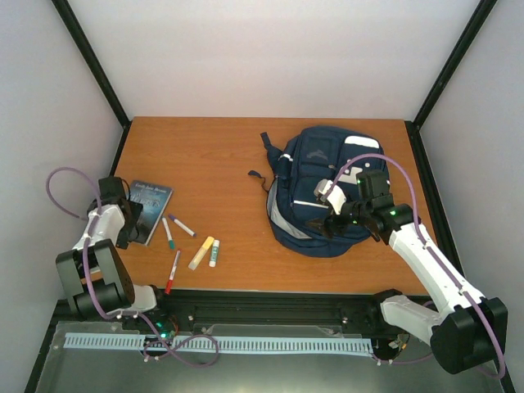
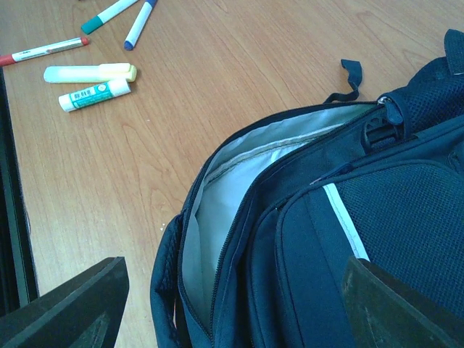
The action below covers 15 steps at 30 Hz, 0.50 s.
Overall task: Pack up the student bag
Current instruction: Move the book to the center of the board.
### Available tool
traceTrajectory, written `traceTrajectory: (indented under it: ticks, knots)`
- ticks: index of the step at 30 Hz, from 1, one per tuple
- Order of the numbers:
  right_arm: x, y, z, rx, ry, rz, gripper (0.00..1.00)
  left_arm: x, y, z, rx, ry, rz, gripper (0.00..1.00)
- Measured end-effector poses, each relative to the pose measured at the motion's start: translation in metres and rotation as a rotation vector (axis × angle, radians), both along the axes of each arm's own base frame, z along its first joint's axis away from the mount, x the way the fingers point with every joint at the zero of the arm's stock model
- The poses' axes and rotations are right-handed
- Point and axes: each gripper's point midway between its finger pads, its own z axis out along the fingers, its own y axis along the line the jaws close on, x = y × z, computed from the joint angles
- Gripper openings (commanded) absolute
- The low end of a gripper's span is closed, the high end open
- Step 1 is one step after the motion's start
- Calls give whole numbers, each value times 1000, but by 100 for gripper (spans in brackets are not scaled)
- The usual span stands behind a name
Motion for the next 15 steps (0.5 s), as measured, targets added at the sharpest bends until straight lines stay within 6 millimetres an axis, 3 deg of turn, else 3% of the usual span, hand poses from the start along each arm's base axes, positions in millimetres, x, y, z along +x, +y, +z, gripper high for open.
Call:
traceTrajectory:
  ticks: [9, 15]
  knots:
    - [0, 0, -1, -1, 4, -1, 82, 0, -9, -31, -79, 35, 16, 100]
    - [0, 0, -1, -2, 5, -1, 81, 19, -10, -36, -95, 10, 2, 99]
